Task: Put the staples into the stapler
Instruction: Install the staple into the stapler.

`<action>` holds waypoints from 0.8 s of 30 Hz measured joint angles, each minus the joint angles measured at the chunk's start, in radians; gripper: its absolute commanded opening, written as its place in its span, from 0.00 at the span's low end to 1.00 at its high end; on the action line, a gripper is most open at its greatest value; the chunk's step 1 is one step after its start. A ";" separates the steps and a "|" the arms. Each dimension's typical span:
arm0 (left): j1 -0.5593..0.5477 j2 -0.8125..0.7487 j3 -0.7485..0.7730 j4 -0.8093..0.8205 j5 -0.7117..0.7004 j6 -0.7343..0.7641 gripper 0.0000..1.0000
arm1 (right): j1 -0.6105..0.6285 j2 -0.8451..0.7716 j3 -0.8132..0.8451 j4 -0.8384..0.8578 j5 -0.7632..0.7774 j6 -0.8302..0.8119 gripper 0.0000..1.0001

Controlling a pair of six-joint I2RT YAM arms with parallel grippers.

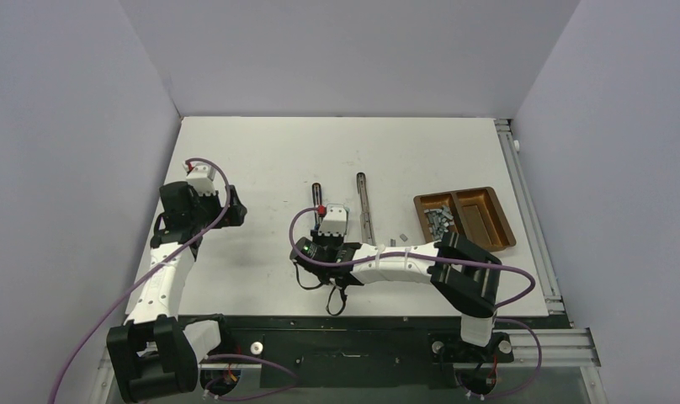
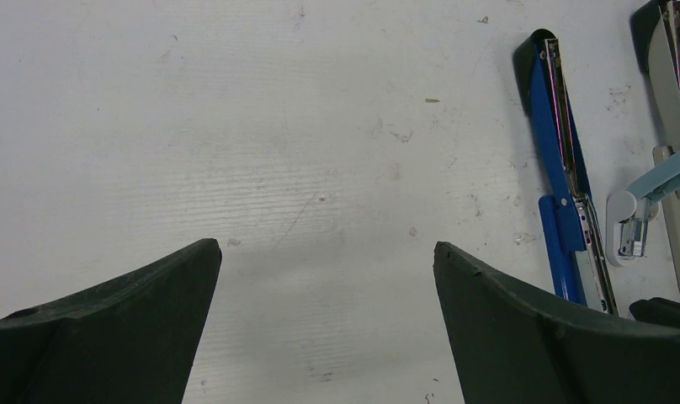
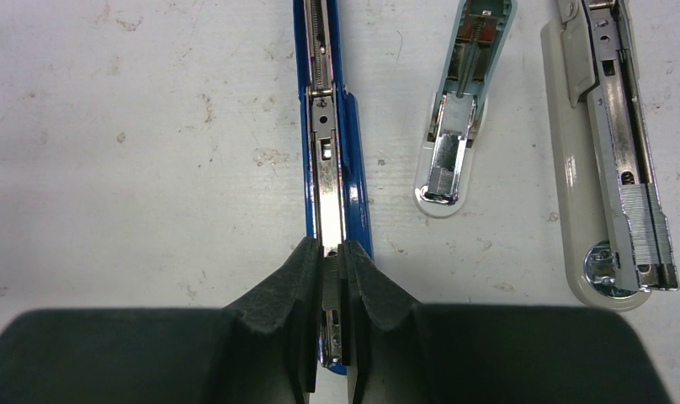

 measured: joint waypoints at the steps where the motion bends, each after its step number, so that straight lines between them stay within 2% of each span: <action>1: 0.000 0.000 0.000 0.000 0.000 0.000 0.96 | 0.000 0.000 0.000 0.002 -0.001 -0.002 0.09; 24: 0.000 0.000 0.000 0.005 0.003 0.000 0.96 | 0.000 0.000 -0.001 0.010 -0.023 -0.010 0.09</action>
